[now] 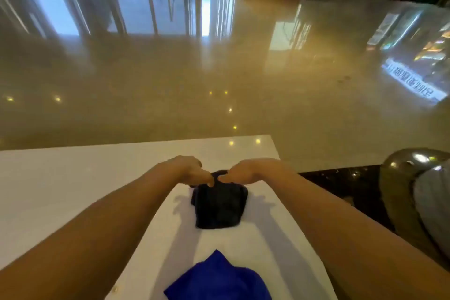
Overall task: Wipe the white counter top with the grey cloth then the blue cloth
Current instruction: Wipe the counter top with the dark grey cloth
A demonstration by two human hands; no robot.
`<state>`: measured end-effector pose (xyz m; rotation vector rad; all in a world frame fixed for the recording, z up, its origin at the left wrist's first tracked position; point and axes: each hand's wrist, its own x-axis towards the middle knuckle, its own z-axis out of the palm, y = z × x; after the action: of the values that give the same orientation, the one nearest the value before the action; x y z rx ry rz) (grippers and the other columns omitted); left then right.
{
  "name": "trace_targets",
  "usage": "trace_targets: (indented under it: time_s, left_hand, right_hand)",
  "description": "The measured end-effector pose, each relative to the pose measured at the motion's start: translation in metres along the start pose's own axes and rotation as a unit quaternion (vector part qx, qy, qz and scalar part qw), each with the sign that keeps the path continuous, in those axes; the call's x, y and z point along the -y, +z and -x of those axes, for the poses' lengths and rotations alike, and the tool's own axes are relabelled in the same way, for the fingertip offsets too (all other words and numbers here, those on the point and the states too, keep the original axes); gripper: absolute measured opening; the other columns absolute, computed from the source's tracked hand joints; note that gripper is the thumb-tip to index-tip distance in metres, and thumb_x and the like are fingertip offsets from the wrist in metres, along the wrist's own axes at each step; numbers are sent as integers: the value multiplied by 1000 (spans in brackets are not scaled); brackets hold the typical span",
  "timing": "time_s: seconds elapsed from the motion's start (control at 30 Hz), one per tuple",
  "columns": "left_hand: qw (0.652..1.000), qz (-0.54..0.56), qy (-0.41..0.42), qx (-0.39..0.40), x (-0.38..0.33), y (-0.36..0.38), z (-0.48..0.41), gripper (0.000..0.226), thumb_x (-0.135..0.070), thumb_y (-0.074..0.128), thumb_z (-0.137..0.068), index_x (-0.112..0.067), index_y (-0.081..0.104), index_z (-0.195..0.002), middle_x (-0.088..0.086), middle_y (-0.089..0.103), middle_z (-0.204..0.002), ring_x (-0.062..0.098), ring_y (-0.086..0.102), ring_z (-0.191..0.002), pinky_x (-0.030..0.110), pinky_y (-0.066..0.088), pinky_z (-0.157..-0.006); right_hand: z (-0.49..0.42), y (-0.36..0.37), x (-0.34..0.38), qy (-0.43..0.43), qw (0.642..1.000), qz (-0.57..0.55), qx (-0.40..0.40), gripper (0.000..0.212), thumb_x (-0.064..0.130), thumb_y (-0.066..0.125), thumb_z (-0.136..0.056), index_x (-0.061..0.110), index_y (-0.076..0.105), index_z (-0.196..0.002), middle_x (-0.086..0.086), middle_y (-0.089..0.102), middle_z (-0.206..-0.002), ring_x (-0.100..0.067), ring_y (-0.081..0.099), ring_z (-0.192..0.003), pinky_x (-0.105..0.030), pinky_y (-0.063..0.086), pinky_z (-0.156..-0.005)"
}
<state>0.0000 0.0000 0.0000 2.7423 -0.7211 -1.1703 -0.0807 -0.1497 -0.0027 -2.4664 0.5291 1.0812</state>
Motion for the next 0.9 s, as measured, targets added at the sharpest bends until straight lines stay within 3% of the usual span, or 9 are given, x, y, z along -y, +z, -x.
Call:
trace_targets:
  time_s: [0.07, 0.2, 0.27, 0.37, 0.43, 0.53, 0.7, 0.77, 0.9]
  left_hand:
    - [999, 13, 3, -50, 5, 39, -28, 77, -51, 62, -73, -25, 43, -143, 11, 55, -135, 32, 56, -118, 39, 52, -89]
    - [984, 96, -48, -139, 11, 123, -66, 91, -52, 66, -79, -16, 23, -150, 16, 42, -139, 37, 52, -119, 46, 49, -97]
    - [974, 125, -45, -185, 12, 139, -78, 89, -48, 70, -78, -12, 27, -147, 16, 44, -136, 35, 53, -116, 45, 50, -95]
    - [940, 278, -26, -197, 15, 143, -82, 54, -36, 70, -77, -11, 50, -120, 6, 62, -101, 27, 62, -96, 36, 53, -76]
    - [911, 360, -12, -199, 21, 139, -75, 32, -24, 69, -78, -13, 56, -105, -1, 60, -85, 23, 63, -88, 25, 46, -63]
    - [832, 529, -6, -168, 38, 137, -54, 26, -11, 69, -80, -12, 62, -105, 6, 67, -97, 23, 65, -91, 30, 53, -76]
    - [696, 701, -7, -155, 106, 148, 18, 28, -9, 64, -87, -13, 57, -114, 13, 66, -112, 32, 65, -104, 48, 57, -89]
    - [692, 697, -20, -186, 133, 155, 46, 32, -10, 66, -87, -14, 56, -118, 11, 65, -115, 32, 65, -105, 51, 56, -91]
    - [732, 633, -47, -248, 193, 175, 88, 39, -13, 70, -85, -18, 54, -120, 5, 66, -113, 27, 65, -103, 47, 57, -90]
  right_hand:
    - [-33, 36, -14, 13, 1000, -7, -15, 74, 62, 41, -99, 24, 24, -160, -11, 25, -166, -35, 28, -150, -46, 25, -121]
    - [-76, 115, -34, 57, 990, -37, -122, 73, 59, 48, -96, 32, 19, -158, -16, 26, -155, -43, 30, -136, -52, 38, -108]
    - [-90, 131, -33, 41, 969, -97, -224, 71, 46, 59, -95, 25, 27, -154, -16, 36, -140, -39, 41, -123, -48, 47, -99]
    - [-98, 135, -21, 30, 910, -310, -274, 54, 27, 65, -91, 14, 46, -140, -15, 60, -117, -34, 61, -105, -48, 56, -93]
    - [-94, 129, -13, 39, 843, -478, -245, 44, 14, 67, -90, 12, 55, -132, -13, 67, -104, -30, 66, -96, -50, 58, -90]
    - [-79, 126, -2, 22, 768, -616, -174, 49, 3, 72, -87, 14, 57, -132, -13, 69, -111, -29, 70, -95, -37, 64, -69]
    - [-39, 150, 55, -44, 747, -656, -100, 40, 10, 75, -89, 22, 64, -126, -10, 71, -115, -32, 72, -100, -48, 65, -81]
    - [-25, 167, 83, -59, 761, -640, -85, 35, 11, 74, -90, 25, 66, -121, -7, 72, -113, -30, 72, -100, -48, 65, -80]
    - [-10, 207, 143, -81, 813, -569, -93, 32, 8, 71, -91, 25, 66, -118, -7, 71, -116, -27, 70, -104, -49, 62, -90]
